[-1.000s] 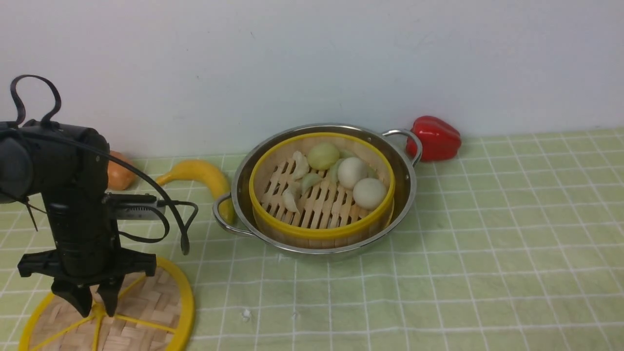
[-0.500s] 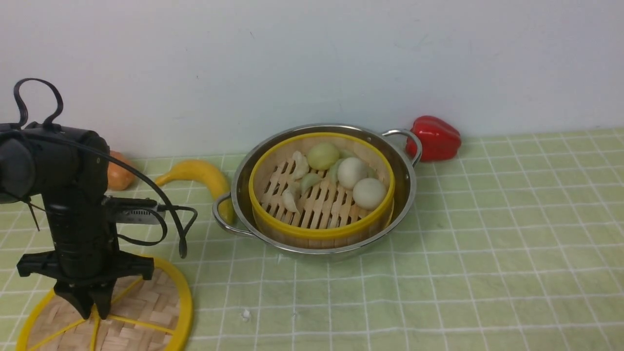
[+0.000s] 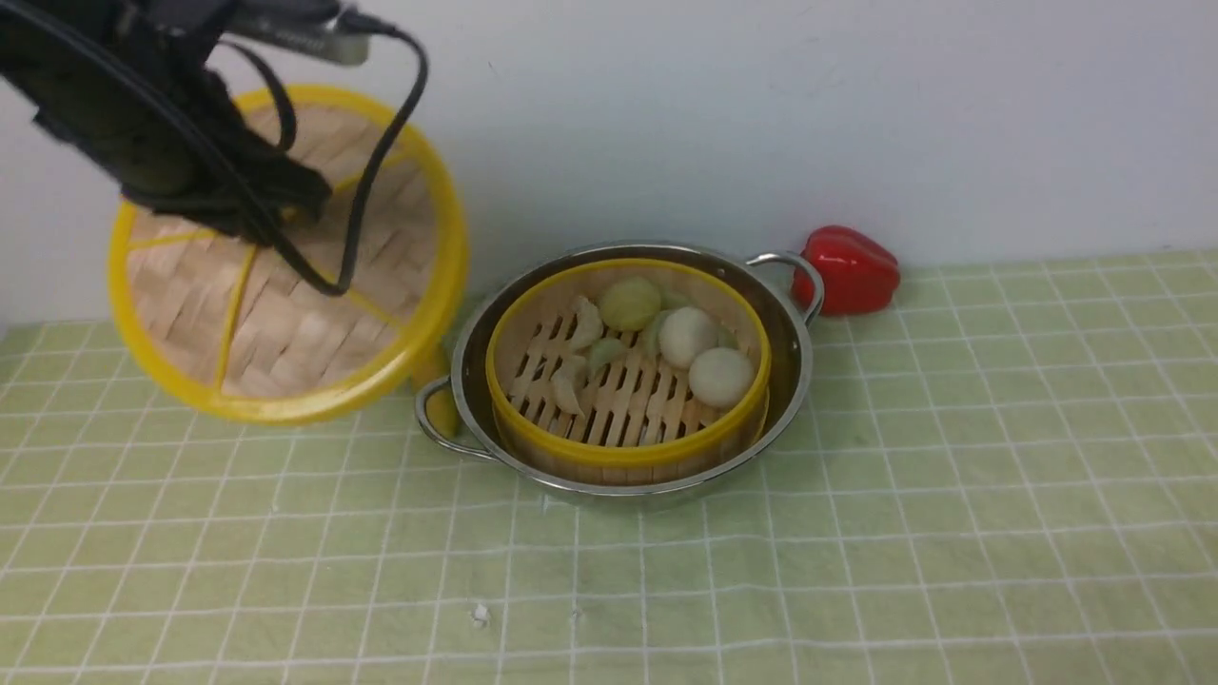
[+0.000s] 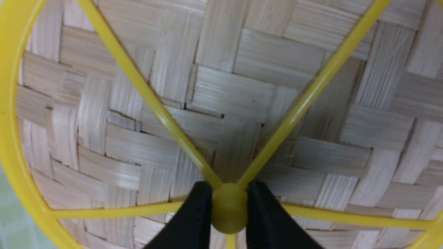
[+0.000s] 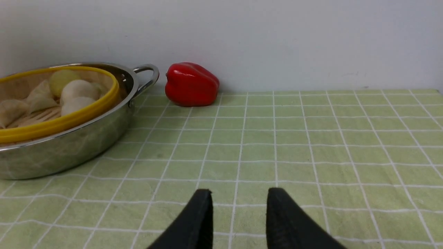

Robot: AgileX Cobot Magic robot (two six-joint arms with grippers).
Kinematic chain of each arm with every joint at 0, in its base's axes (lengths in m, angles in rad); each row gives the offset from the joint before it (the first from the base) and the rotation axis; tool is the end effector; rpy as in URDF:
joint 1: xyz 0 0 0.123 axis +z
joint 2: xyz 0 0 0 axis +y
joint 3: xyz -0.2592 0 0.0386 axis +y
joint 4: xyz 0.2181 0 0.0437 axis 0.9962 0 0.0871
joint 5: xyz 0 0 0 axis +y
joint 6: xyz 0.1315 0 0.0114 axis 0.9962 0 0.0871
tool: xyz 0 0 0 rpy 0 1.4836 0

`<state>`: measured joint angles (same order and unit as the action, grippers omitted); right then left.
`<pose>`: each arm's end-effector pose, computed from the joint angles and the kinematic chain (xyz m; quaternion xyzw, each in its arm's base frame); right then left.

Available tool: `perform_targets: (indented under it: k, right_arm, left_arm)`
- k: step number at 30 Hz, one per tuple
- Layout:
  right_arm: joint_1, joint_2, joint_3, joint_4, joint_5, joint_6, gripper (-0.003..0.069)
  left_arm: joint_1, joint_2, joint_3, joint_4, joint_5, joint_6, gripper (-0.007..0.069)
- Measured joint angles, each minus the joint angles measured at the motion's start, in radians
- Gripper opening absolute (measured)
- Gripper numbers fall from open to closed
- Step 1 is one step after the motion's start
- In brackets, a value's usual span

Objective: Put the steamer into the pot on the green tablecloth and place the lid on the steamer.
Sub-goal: 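Grasp the bamboo steamer lid lying on the table by its centre knob, then place the yellow bamboo steamer lid onto the steamer in the pot with the left gripper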

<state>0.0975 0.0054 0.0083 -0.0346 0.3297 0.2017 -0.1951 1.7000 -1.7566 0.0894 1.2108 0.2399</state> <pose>0.0871 0.0070 0.1702 0.0317 0.7910 0.0768 0.6062 0.3460 -0.0571 0.3159 0.2135 0.9436 0.0500 0.2479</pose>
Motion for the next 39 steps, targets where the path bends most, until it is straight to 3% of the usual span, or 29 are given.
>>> perform_targets:
  k: [7, 11, 25, 34, 39]
  right_arm:
    - [0.000, 0.000, 0.000, 0.000, 0.000, 0.000, 0.0240]
    - [0.000, 0.000, 0.000, 0.000, 0.000, 0.000, 0.0240]
    - [0.000, 0.000, 0.000, 0.000, 0.000, 0.000, 0.0240]
    - [0.000, 0.000, 0.000, 0.000, 0.000, 0.000, 0.0240]
    - [0.000, 0.000, 0.000, 0.000, 0.000, 0.000, 0.0240]
  left_arm:
    - [-0.181, 0.166, -0.154, -0.027, 0.002, 0.198, 0.0120]
    - [-0.245, 0.294, -0.235, -0.031, 0.001, 0.233, 0.0120]
    - [-0.261, 0.507, -0.422, -0.047, 0.016, 0.211, 0.0120]
    - [-0.262, 0.510, -0.516, 0.026, 0.020, 0.106, 0.0120]
    - [-0.263, 0.488, -0.520, -0.012, 0.017, 0.062, 0.0120]
